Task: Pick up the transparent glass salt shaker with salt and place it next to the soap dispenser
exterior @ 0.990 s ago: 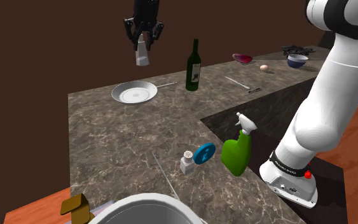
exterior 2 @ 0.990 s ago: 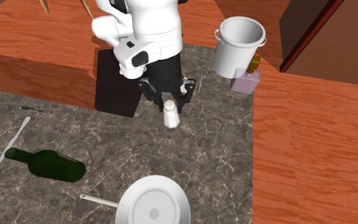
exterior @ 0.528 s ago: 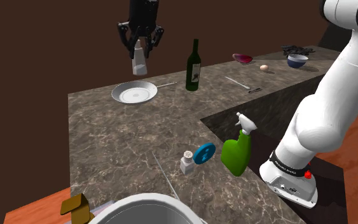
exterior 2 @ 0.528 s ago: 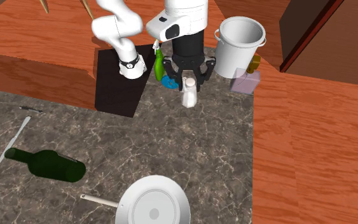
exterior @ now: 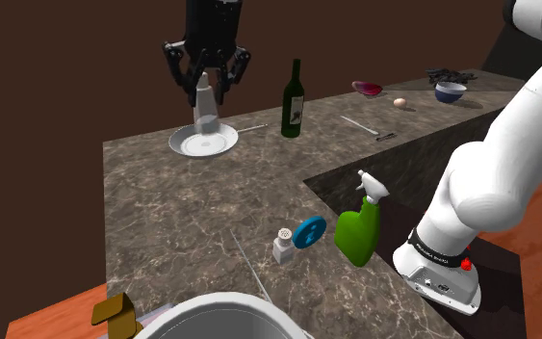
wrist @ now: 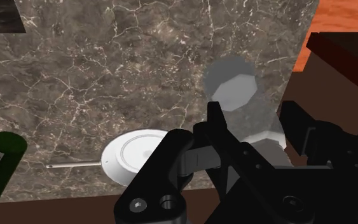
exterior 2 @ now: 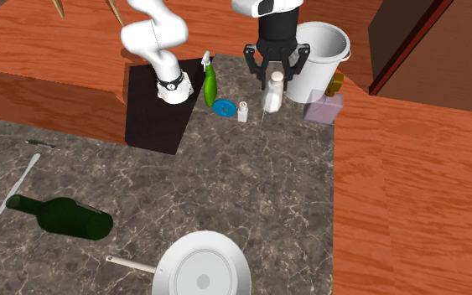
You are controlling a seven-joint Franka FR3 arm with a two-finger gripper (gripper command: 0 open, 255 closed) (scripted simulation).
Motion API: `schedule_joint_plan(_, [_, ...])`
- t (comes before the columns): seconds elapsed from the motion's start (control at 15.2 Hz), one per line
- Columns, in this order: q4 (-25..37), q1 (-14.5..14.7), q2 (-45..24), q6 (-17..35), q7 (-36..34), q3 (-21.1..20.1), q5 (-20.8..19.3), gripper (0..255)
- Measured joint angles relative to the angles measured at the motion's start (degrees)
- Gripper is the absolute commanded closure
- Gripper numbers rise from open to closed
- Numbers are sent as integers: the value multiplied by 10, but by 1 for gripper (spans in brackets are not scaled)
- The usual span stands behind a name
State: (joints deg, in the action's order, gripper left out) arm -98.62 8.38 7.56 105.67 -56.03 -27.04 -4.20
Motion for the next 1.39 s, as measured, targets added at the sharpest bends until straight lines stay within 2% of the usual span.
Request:
schedule_joint_plan(0.26, [-16, 22, 14, -2, -54, -31, -2, 255])
schedule_joint_plan(0.79, [8, 64, 3, -31, -168, -102, -23, 255])
schedule_joint_plan(1.19, [73, 102, -60, -66, -272, -168, -78, 255])
schedule_joint_plan(1.39, [54, 109, -61, -51, -290, -175, -81, 255])
